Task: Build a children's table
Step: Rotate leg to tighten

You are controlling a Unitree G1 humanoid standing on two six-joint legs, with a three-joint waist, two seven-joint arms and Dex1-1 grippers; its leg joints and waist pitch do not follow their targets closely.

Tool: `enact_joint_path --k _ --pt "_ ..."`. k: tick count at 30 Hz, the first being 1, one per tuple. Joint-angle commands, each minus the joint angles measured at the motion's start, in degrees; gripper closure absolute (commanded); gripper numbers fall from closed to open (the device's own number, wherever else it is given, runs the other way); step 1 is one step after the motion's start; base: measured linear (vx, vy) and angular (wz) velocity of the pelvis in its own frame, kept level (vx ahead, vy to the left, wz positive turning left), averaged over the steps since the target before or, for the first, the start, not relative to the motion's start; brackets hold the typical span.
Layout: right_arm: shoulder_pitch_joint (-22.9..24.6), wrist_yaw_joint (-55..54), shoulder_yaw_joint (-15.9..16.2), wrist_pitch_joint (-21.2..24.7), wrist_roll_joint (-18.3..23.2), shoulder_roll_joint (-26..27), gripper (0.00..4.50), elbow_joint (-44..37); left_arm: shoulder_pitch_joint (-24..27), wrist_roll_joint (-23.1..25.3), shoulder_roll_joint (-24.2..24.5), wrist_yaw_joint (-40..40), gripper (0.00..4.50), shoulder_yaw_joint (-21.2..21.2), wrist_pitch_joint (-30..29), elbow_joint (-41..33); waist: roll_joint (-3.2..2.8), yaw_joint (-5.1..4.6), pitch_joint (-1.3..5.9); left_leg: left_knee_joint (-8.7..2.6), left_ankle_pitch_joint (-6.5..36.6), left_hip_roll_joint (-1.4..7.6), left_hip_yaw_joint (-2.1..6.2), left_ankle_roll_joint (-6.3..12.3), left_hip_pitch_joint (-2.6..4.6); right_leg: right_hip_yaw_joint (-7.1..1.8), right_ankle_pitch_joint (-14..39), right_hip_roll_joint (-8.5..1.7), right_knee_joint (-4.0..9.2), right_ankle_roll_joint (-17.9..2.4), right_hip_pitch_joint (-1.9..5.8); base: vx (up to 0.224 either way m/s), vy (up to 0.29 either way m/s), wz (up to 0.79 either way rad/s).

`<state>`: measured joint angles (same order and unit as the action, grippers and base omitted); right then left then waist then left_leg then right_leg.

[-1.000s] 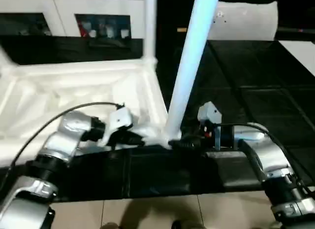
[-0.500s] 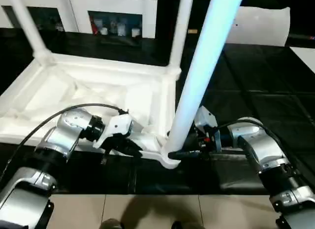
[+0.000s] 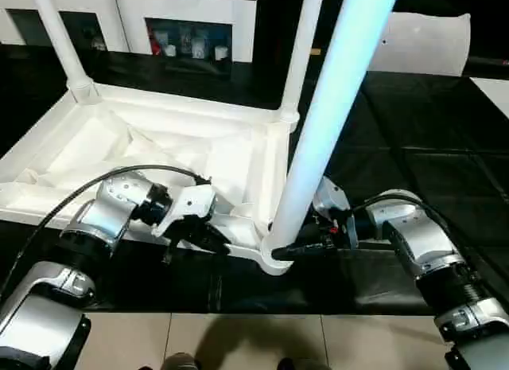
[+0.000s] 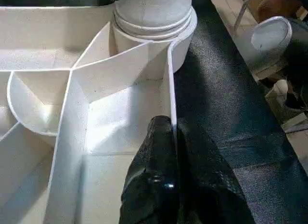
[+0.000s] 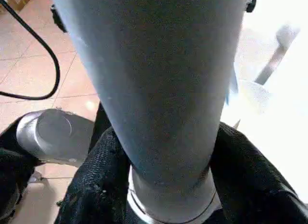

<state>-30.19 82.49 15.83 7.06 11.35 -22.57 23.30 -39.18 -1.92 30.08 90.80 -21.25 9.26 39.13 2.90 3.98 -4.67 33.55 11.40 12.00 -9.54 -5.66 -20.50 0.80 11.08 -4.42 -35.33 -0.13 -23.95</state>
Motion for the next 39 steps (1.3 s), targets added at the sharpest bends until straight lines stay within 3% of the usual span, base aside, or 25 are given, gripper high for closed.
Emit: enact_joint_path --k 1,5,9,11,13,14,17,18,19,20,21,22,26,27,29,33,35,38,39 --pt "-0.7 1.7 0.6 0.0 0.5 0.0 2.5 -0.3 -0.8 1.1 -0.3 1.7 4.5 -3.0 1.4 0.2 -0.28 -0.31 3.58 -3.51 4.3 0.74 -1.17 4.79 0.36 -1.23 0.1 -2.03 2.64 -16.3 3.19 0.0 0.0 0.0" --pt "0.3 1.0 0.7 0.6 0.8 0.3 2.52 -1.4 -0.6 1.9 -0.6 1.3 4.5 -1.8 1.4 1.3 -0.21 -0.36 3.59 -3.57 4.9 0.73 -1.17 4.46 0.38 -1.22 0.8 -1.99 2.74 -16.1 3.24 0.0 0.0 0.0" --pt "2.1 -4.2 -0.9 2.9 1.3 2.0 2.52 -2.5 0.3 2.8 -1.8 -4.5 4.5 -0.4 -1.7 0.6 -0.16 -0.35 3.37 -3.74 5.9 0.8 -1.16 3.93 0.46 -1.26 2.2 -2.03 3.0 -15.8 3.12 0.0 0.0 0.0" --pt "3.5 -16.3 -2.7 3.3 -1.5 6.2 2.52 -1.7 1.3 2.8 -4.3 -12.3 4.5 1.0 -8.0 -0.7 -0.09 -0.7 3.04 -4.19 8.8 0.83 -0.97 1.95 0.4 -1.45 9.0 -2.36 3.68 -14.2 2.9 0.0 0.0 0.0" --pt "4.3 -21.9 -3.0 4.7 -2.9 8.4 2.53 -1.8 1.6 2.0 -6.8 -17.5 4.5 2.7 -11.5 -1.0 0.02 -1.35 2.33 -4.84 15.3 0.56 -0.47 -0.85 0.6 -1.36 24.4 -2.44 5.09 -9.8 2.52 -0.031 0.001 -0.02" --pt "5.0 -27.8 -3.4 6.9 -4.1 11.2 2.54 -2.2 1.9 1.9 -9.4 -23.2 4.5 3.9 -14.6 -1.6 -0.15 -1.68 2.21 -5.05 16.8 0.55 -0.18 -1.51 0.66 -1.41 28.7 -2.54 5.54 -8.0 2.32 -0.061 0.002 -0.04" --pt "5.3 -32.2 -3.8 9.2 -4.5 13.7 2.55 -2.6 1.9 2.2 -11.5 -27.7 4.5 4.8 -16.8 -1.9 -0.06 -2.44 2.4 -5.26 17.7 0.56 0.14 -1.46 0.53 -1.35 29.9 -2.51 5.9 -6.5 2.24 0.0 0.0 0.0" --pt "5.3 -36.4 -4.3 11.6 -4.7 16.5 2.56 -3.0 2.0 2.2 -14.0 -32.3 4.5 5.9 -19.5 -2.3 -0.01 -2.77 2.38 -5.31 17.0 0.57 0.07 -1.4 0.26 -1.46 27.6 -2.29 5.68 -6.7 2.24 0.0 0.0 0.0" --pt "5.2 -38.1 -4.4 12.3 -5.0 17.6 2.56 -3.1 2.0 2.1 -15.0 -33.9 4.5 6.3 -20.6 -2.5 -0.14 -2.93 2.37 -5.28 17.4 0.55 0.02 -1.34 0.49 -1.46 27.2 -2.27 5.85 -6.9 1.94 0.0 0.0 0.0" --pt "4.9 -44.1 -4.9 15.4 -5.6 21.8 2.56 -3.7 2.3 2.4 -18.2 -38.8 4.5 7.1 -23.3 -4.2 0.02 -3.16 2.26 -5.24 17.7 0.39 -0.05 -1.2 0.44 -1.51 27.8 -2.16 5.92 -6.7 1.8 0.0 0.0 0.0" --pt "4.9 -44.1 -4.9 15.4 -5.6 21.8 2.56 -3.7 2.3 2.4 -18.2 -38.8 4.5 7.1 -23.3 -4.2 0.02 -3.16 2.26 -5.24 17.7 0.39 -0.05 -1.2 0.44 -1.51 27.8 -2.16 5.92 -6.7 1.8 0.0 0.0 0.0" --pt "4.3 -49.1 -5.0 17.2 -6.7 25.0 2.56 -4.0 2.5 2.7 -20.5 -42.2 4.5 7.9 -25.9 -5.7 -0.26 -3.37 2.29 -5.25 17.9 0.29 0.06 -1.11 0.45 -1.58 29.4 -2.23 6.11 -5.9 1.75 0.0 0.0 0.0" --pt "2.9 -53.8 -5.2 16.0 -7.0 29.1 2.56 -3.5 2.1 2.8 -23.4 -46.3 4.5 9.0 -28.0 -7.3 -0.16 -3.84 2.56 -5.07 17.9 0.11 -0.05 -0.25 0.44 -1.65 30.7 -2.22 6.61 -4.4 1.44 0.0 0.0 0.0" --pt "2.8 -53.9 -5.3 15.6 -6.8 29.4 2.56 -3.5 2.1 2.8 -23.6 -46.4 4.5 9.0 -28.1 -7.5 -0.21 -3.79 2.68 -5.08 17.3 0.08 -0.02 -0.05 0.34 -1.62 30.0 -2.2 6.56 -4.3 1.57 0.0 0.0 0.0" --pt "3.1 -53.9 -6.1 15.4 -5.7 29.8 2.01 -4.5 2.3 3.4 -23.4 -45.9 4.5 8.2 -28.3 -8.8 -0.4 -3.63 3.1 -5.02 13.8 0.14 -0.35 0.96 0.06 -1.68 22.2 -1.93 6.02 -5.6 1.95 0.0 0.0 0.0" --pt "4.4 -53.0 -6.2 16.2 -6.2 28.9 1.63 -6.9 3.4 4.1 -22.3 -43.4 4.5 7.6 -28.0 -11.0 -0.57 -3.5 3.61 -4.67 8.8 0.07 -0.63 1.7 -0.19 -1.62 12.5 -1.75 5.08 -8.2 2.68 0.0 0.0 0.0" --pt "5.4 -51.4 -6.7 16.0 -5.6 27.1 1.33 -8.9 4.1 4.2 -20.6 -41.0 4.5 7.5 -28.7 -12.5 -0.73 -3.27 3.93 -4.26 3.5 -0.03 -0.87 3.19 -0.21 -1.58 2.8 -1.65 4.2 -10.7 3.25 0.0 0.0 0.0" --pt "6.4 -48.6 -8.5 12.9 -5.0 22.5 1.02 -10.4 4.5 4.2 -17.1 -36.6 4.5 7.2 -28.9 -13.3 -0.8 -3.16 4.24 -3.98 0.8 0.01 -0.92 4.9 -0.28 -1.47 -4.3 -1.66 3.47 -13.1 3.63 0.0 0.0 0.0" --pt "6.6 -47.2 -9.3 12.0 -4.7 20.8 0.93 -10.5 4.5 4.2 -15.9 -34.6 4.5 6.9 -27.9 -12.9 -0.8 -3.16 4.24 -3.98 0.8 0.01 -0.92 4.9 -0.28 -1.47 -4.3 -1.66 3.47 -13.1 3.63 0.0 0.0 0.0"
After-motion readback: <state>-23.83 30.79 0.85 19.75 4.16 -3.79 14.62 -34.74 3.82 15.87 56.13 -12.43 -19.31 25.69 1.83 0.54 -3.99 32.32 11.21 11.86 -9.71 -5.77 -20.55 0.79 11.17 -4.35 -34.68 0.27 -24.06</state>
